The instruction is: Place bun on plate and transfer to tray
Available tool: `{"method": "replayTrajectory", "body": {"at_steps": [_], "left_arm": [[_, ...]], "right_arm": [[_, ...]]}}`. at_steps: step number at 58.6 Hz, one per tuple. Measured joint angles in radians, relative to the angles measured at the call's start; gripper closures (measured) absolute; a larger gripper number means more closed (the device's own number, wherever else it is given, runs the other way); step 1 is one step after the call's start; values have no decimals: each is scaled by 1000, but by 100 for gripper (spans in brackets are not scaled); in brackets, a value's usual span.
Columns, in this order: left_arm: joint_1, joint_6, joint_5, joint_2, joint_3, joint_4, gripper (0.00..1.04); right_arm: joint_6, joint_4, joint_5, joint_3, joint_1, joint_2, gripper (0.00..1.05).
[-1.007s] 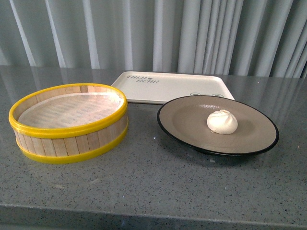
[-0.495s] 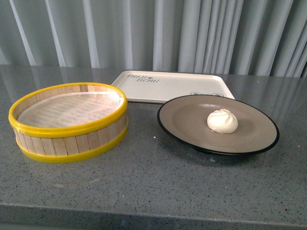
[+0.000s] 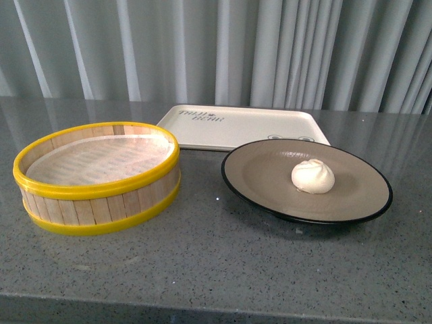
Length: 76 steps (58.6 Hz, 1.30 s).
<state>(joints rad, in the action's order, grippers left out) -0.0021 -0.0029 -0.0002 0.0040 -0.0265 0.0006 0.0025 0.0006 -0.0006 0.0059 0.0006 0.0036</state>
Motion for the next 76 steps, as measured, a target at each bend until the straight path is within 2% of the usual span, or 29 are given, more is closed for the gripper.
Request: {"method": "replayTrajectory", "body": {"at_steps": [21, 25, 27, 30, 36, 39, 46, 51, 60, 76], "left_arm": [[0, 0, 0, 0, 0, 0, 7], [0, 0, 0, 0, 0, 0, 7], [0, 0, 0, 0, 0, 0, 7], [0, 0, 0, 0, 0, 0, 7], [0, 0, 0, 0, 0, 0, 7], [0, 0, 0, 0, 0, 0, 7], [0, 0, 0, 0, 0, 0, 7], [0, 0, 0, 0, 0, 0, 7], [0, 0, 0, 0, 0, 0, 7], [0, 0, 0, 0, 0, 0, 7]], "right_arm": [[14, -8, -11, 1, -2, 6, 8], [150, -50, -68, 43, -2, 110, 8], [254, 11, -87, 65, -2, 211, 8], [459, 180, -114, 96, 2, 388, 8], [761, 459, -70, 139, 61, 644, 8], [867, 558, -40, 158, 107, 744, 8], [1056, 703, 10, 203, 211, 937, 8], [1165, 743, 31, 235, 260, 1045, 8], [1364, 731, 64, 291, 319, 1175, 8], [1497, 645, 45, 351, 332, 1221, 8]]}}
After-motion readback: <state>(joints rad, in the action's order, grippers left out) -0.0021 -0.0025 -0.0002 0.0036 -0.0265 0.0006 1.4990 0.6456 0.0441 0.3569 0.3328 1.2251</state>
